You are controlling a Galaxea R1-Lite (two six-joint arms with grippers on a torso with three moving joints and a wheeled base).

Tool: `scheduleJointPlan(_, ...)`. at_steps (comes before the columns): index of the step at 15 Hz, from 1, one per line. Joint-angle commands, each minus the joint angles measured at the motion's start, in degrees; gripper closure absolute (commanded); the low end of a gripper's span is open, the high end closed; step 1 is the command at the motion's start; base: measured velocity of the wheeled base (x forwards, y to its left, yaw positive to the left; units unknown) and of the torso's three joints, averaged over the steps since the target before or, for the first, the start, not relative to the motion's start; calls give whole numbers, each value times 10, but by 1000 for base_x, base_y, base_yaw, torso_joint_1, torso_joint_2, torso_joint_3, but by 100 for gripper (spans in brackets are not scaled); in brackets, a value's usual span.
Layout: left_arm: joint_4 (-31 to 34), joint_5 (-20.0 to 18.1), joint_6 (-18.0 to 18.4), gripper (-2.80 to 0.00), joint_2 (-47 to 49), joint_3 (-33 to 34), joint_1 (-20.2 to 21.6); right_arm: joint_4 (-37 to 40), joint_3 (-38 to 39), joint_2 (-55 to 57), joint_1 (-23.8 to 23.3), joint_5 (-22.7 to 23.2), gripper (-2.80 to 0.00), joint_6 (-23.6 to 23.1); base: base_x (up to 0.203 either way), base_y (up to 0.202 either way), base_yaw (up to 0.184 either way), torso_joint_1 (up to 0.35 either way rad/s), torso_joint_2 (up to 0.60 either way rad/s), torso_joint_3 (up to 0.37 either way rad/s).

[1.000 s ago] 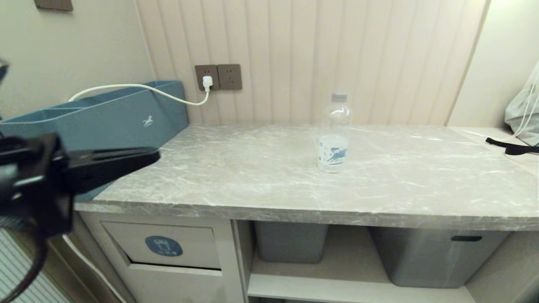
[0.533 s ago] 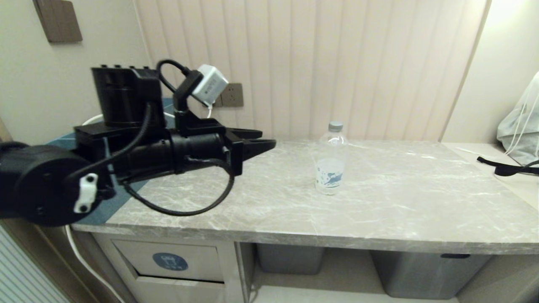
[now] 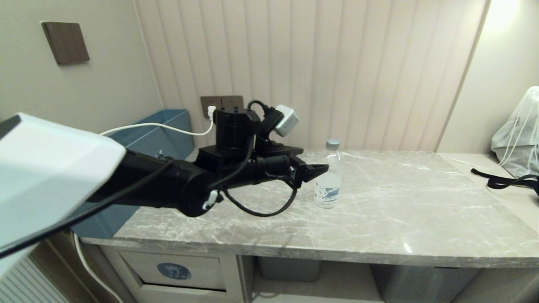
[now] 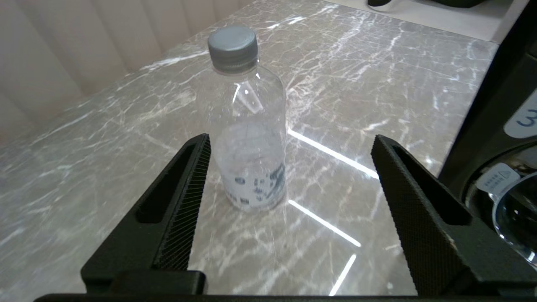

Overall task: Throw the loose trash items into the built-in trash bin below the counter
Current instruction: Pick up the garbage

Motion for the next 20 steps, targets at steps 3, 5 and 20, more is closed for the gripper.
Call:
scheduleJointPlan(3,-19,14,0,-280,117,-92,-16,1,0,0,0,0,0,0,0,0,0,0,0,0)
scheduleJointPlan(5,-22,29,0,-280,161,-145,-23,1,0,0,0,0,0,0,0,0,0,0,0,0)
scheduleJointPlan(20,-42,82,-46,0,316,-321,-26,1,0,0,0,0,0,0,0,0,0,0,0,0)
